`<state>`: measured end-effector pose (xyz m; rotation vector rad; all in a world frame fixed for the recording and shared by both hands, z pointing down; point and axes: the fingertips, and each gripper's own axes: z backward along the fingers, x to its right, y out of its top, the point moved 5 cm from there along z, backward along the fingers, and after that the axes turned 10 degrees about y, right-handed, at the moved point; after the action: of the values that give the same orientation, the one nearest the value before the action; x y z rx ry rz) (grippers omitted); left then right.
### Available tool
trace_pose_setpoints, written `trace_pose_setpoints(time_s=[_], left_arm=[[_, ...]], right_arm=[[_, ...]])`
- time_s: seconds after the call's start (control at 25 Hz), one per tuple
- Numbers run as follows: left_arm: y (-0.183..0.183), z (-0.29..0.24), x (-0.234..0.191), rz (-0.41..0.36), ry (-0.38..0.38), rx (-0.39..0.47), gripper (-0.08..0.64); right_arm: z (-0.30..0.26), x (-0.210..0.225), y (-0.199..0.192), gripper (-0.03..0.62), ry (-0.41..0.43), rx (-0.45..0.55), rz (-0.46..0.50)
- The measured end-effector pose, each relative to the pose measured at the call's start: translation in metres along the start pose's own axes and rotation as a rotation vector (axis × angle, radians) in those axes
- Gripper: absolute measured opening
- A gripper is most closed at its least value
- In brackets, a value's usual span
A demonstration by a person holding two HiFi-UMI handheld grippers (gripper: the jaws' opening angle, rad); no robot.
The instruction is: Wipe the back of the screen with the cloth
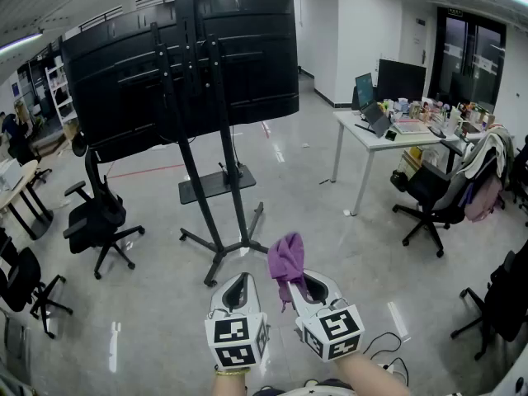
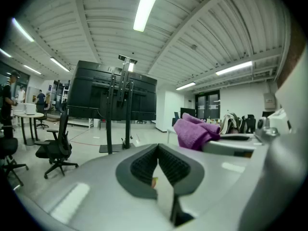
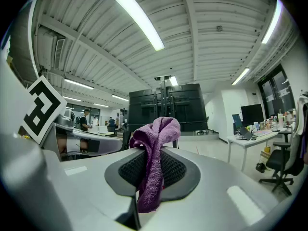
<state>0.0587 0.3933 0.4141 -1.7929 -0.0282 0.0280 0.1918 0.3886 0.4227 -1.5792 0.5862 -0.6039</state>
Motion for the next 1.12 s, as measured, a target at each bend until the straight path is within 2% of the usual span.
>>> trace_pose_setpoints(time_s=[0.2, 0.48, 0.68, 0.92, 1.12], left_arm=[[-0.004, 0.008, -0.04, 0.011, 0.067, -0.006, 0.008], [-0.009, 0.033, -0.13, 0.047, 0.247, -0.004, 0.008], [-0.014, 0.048, -0.188, 0.067, 0.34, -0.005, 0.008], [-0.02, 0.045, -0.234, 0.086, 0.405, -0.013, 0.008], [-0.022, 0.012, -0.265, 0.112, 0.425, -0.021, 0.008]], right_arm=[[-0.03, -0.03, -0.003, 0.052, 0.069, -0.003, -0.001], [-0.093, -0.097, -0.003, 0.052, 0.243, -0.006, 0.008], [-0.134, -0.144, -0.007, 0.053, 0.338, -0.013, 0.007], [-0.174, -0.171, -0.011, 0.054, 0.398, -0.029, 0.009], [-0.222, -0.167, -0.01, 0.052, 0.417, -0.037, 0.019]])
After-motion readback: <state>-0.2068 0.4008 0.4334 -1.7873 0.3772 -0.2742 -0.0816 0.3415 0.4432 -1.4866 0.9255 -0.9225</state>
